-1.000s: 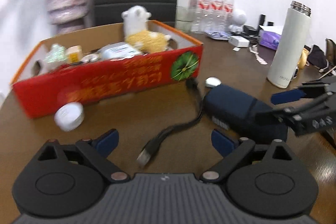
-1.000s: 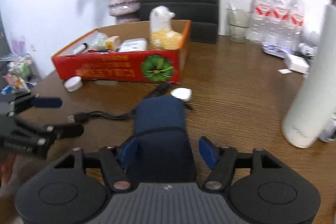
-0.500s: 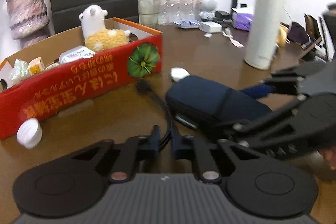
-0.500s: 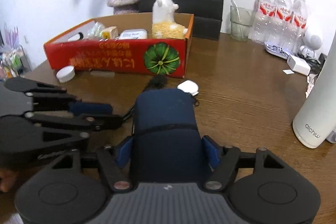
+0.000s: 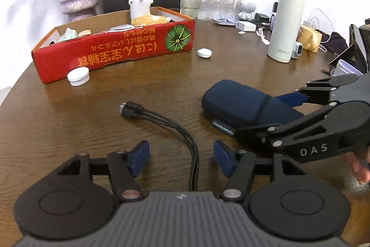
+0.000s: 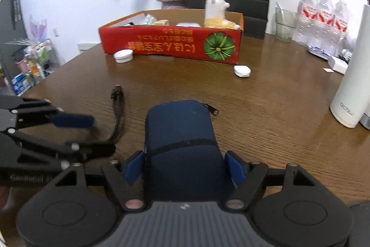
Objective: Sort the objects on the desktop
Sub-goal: 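Grasp the black cable with left tool while right grasps the navy case, then drop the black cable in the box with left tool while right places case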
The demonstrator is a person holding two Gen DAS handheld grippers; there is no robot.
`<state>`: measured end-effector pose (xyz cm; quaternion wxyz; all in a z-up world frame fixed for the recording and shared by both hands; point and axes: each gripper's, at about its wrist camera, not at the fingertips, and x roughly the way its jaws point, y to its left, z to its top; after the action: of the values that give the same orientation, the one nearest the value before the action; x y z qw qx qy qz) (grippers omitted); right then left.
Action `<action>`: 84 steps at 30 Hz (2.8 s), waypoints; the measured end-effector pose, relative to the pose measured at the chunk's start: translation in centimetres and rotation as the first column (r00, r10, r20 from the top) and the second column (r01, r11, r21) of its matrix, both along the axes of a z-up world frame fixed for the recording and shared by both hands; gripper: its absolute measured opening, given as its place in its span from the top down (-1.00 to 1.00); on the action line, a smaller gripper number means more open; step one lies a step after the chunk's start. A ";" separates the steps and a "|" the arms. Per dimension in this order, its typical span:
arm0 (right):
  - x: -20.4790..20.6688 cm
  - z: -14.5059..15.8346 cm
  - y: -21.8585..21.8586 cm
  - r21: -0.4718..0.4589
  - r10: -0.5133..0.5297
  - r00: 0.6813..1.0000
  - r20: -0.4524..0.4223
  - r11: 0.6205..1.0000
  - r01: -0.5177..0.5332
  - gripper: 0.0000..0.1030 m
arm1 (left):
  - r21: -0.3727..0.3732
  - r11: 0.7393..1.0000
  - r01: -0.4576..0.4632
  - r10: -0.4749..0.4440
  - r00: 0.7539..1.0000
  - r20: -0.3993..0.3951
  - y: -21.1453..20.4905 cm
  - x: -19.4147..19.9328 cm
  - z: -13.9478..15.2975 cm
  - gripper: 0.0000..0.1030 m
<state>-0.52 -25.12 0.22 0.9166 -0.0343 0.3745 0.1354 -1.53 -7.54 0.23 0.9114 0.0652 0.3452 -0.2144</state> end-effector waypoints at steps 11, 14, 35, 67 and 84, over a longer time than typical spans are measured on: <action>-2.0 0.5 -0.1 0.025 -0.037 0.999 0.016 0.999 0.037 -0.15 | -0.112 0.994 -0.009 0.007 1.000 -0.022 0.8 0.2 0.0 0.94; -3.2 1.0 -0.2 0.034 -0.045 0.998 0.031 0.998 0.044 -0.15 | -0.213 0.975 -0.056 0.053 0.998 -0.021 2.8 -0.1 1.6 0.94; 9.5 14.8 0.6 0.152 -0.029 0.960 0.277 0.988 -0.014 -0.15 | -0.386 0.921 -0.057 0.182 0.938 0.296 7.4 11.5 22.7 0.94; 35.1 2.7 1.4 0.438 0.057 0.945 -0.322 0.894 0.095 -0.17 | -0.115 0.989 -0.092 0.085 0.994 -0.067 11.2 26.1 4.3 0.08; 35.1 4.3 3.8 0.041 -0.159 0.956 -0.248 0.984 0.175 -0.41 | -0.150 0.980 -0.133 0.132 0.991 -0.019 13.4 28.5 5.7 -0.13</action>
<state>34.63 -21.29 4.54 0.8725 0.0432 0.4813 0.0723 26.99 5.89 5.93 0.9243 -0.0280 0.3358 -0.1790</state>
